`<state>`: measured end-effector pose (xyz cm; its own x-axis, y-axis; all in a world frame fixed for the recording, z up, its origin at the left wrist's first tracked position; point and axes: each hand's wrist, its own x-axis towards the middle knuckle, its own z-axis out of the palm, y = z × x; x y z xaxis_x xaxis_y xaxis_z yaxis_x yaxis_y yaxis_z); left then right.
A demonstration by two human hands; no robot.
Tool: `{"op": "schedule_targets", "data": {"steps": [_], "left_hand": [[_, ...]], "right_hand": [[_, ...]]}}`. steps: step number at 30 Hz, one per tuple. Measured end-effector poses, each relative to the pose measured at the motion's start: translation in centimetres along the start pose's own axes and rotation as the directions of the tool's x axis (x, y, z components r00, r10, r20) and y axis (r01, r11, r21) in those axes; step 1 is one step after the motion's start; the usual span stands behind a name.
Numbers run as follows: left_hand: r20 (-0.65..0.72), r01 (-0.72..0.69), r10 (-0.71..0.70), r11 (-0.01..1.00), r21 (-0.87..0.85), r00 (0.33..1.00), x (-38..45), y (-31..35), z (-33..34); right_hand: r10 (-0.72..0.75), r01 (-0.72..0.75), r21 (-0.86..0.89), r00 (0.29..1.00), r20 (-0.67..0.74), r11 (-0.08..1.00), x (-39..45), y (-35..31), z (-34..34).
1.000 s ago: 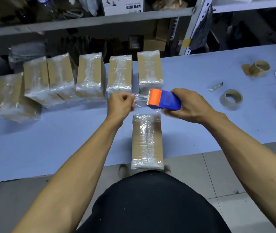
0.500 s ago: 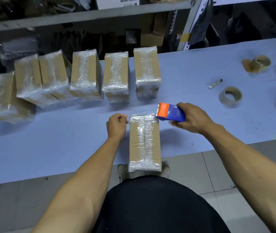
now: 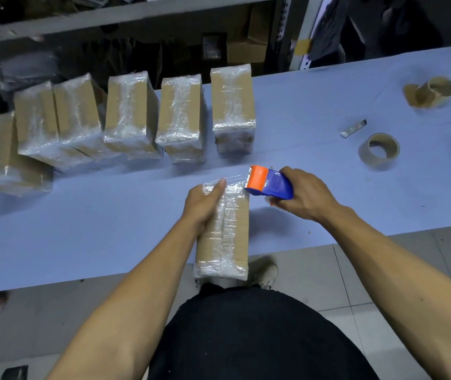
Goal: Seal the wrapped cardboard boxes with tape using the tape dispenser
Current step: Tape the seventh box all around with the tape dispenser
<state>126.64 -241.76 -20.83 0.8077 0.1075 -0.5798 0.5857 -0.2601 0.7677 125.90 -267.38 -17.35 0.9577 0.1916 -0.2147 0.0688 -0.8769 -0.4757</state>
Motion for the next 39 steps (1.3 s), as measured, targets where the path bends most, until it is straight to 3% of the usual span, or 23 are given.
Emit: {"op": "schedule_targets", "data": {"steps": [6,11,16,21,25,31,34,36,39], "left_hand": [[-0.003,-0.024,0.024,0.999,0.040,1.000,0.2,-0.1,-0.5],[0.002,-0.036,0.036,0.999,0.000,0.999,0.0,0.0,-0.3],[-0.017,-0.059,0.059,0.998,0.029,0.998,0.1,-0.3,-0.1],[-0.029,-0.068,0.070,0.995,0.071,0.997,-0.1,-0.1,0.2],[-0.064,-0.067,0.074,0.993,0.101,0.995,-0.4,0.1,0.2],[-0.007,0.008,-0.008,1.000,-0.002,1.000,-0.5,0.1,0.0],[-0.008,-0.009,0.008,1.000,-0.025,1.000,-0.7,-0.1,-0.1],[-0.085,-0.050,0.047,0.998,-0.032,0.995,-1.0,-0.6,-0.4],[-0.199,-0.084,0.061,0.991,-0.105,0.978,-1.7,-1.0,-0.7]], "right_hand": [[-0.043,0.039,0.035,0.995,0.095,0.999,-1.0,2.8,-1.2],[0.073,-0.052,-0.156,0.988,0.133,0.986,-2.3,6.1,-2.6],[0.008,0.054,-0.435,0.990,0.140,0.899,-0.1,0.5,-0.3],[0.069,0.014,-0.609,0.991,0.113,0.793,1.7,-4.4,1.2],[0.145,-0.017,-0.649,0.979,0.144,0.761,3.1,-6.7,2.6],[0.350,-0.307,-0.516,0.937,-0.014,0.800,1.0,-1.9,3.9],[0.343,-0.295,-0.407,0.938,0.050,0.865,1.1,-1.9,6.0],[0.336,-0.288,-0.318,0.936,0.106,0.903,1.6,-2.4,6.7],[0.310,-0.311,-0.045,0.950,-0.033,0.949,2.0,-3.4,6.7]]}}
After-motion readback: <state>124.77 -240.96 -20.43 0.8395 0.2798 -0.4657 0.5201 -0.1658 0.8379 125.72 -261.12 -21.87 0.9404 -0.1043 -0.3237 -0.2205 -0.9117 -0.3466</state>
